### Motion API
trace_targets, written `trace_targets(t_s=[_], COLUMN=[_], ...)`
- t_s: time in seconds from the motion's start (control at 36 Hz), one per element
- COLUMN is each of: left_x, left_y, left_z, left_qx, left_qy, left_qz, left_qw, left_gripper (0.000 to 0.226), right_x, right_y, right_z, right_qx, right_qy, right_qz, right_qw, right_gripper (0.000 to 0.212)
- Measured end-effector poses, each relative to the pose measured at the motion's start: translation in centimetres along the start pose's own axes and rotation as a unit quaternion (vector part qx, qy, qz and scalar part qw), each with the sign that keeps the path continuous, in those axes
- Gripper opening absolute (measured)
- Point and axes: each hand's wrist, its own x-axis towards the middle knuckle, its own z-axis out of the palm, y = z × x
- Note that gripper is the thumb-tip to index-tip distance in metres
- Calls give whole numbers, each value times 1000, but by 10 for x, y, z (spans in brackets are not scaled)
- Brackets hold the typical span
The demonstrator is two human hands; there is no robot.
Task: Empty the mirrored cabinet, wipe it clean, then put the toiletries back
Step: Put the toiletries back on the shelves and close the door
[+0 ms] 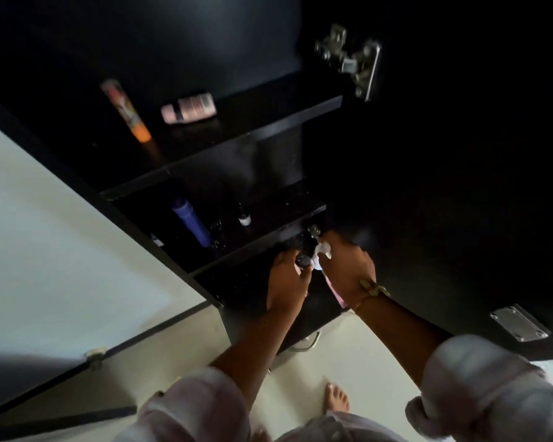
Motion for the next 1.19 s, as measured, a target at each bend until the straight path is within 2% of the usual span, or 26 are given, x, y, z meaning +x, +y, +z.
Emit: trace_targets(t_s=[0.11, 0.28, 0.47, 0.67, 0.86, 1.19], left_x=[-14, -24, -22, -16, -18, 3], left_y=[13, 31, 63, 116, 187, 312], left_z=[-30, -80, -129, -182, -246, -368], left_qx=[-36, -103, -141, -149, -238, -203], left_qy=[18, 48, 107, 164, 206, 306], left_qz=[3, 38, 135, 217, 295, 421], left_qw=[999, 993, 975, 951, 902, 830], left_gripper=[32, 30, 33, 38, 35, 33], right_x=[-12, -15, -18, -10, 1, 20], right_y=[-15, -45, -89, -132, -172, -248], right_z=[-18, -48, -99, -167, -248, -400], right_qx=[13, 88, 167, 233, 278, 294], right_qy=[39, 88, 187, 242, 289, 418], right_qz=[-9, -27, -106, -170, -228, -320], right_qw=[999, 992, 962, 926, 887, 798], right_gripper=[23, 18, 26, 32, 39, 34])
